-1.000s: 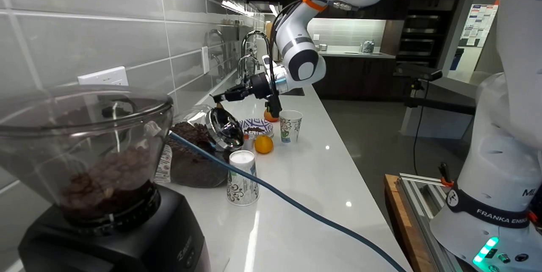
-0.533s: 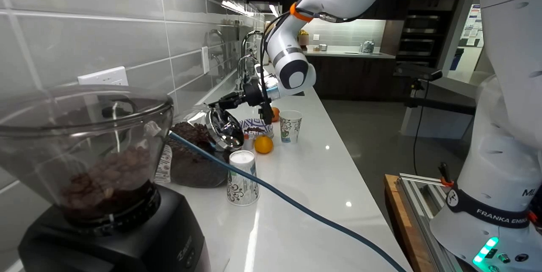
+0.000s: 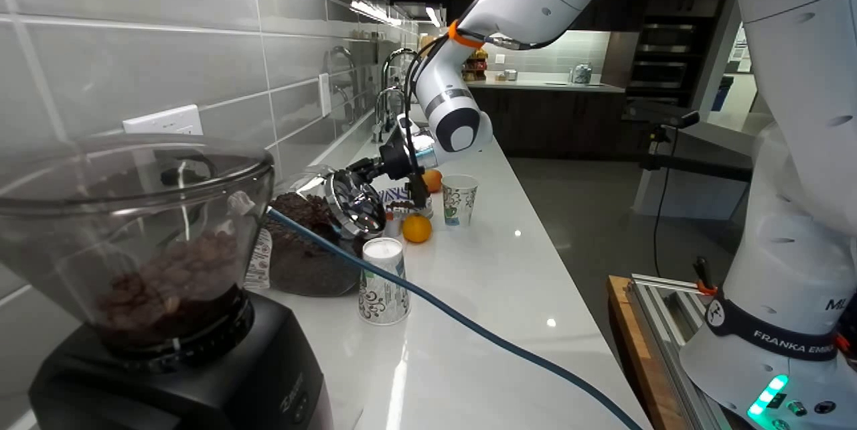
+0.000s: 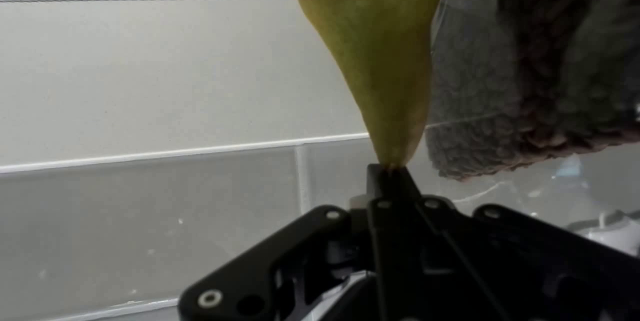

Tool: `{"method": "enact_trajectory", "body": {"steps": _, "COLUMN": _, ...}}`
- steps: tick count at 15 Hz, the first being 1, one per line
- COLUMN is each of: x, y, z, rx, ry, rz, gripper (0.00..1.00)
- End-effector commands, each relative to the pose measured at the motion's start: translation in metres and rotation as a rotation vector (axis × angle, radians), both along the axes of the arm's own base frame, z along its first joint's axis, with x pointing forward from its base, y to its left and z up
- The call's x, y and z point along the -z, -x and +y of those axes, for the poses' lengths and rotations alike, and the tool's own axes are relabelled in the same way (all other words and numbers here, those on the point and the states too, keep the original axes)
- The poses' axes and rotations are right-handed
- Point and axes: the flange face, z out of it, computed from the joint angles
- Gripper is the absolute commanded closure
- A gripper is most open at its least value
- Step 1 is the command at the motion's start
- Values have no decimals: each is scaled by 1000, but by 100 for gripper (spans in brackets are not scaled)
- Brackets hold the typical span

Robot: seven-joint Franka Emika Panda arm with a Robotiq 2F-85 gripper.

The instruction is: Move the pear backwards

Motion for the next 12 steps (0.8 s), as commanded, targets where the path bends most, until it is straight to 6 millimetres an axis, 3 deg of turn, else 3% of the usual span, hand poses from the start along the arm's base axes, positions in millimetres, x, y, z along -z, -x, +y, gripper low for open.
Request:
{"method": "enact_trajectory", "body": {"steps": 1, "x": 2, "y": -9, "z": -4, "rx": -4, "ry": -15, "rz": -9, "gripper": 99}}
{"method": "enact_trajectory", "body": {"steps": 2, "x": 1, "y": -9, "z": -3, "rx": -6, "ry": -15, "rz": -8, "gripper": 71}}
{"method": "enact_trajectory", "body": {"steps": 4, "x": -6, "y": -9, "z": -1, "rx": -6, "ry": -5, "rz": -18, "gripper": 65}}
{"method": "enact_trajectory", "body": {"steps": 12, "x": -58, "y": 13, "z": 0, "rx": 55, "ry": 1, "rz": 16, "gripper": 8}}
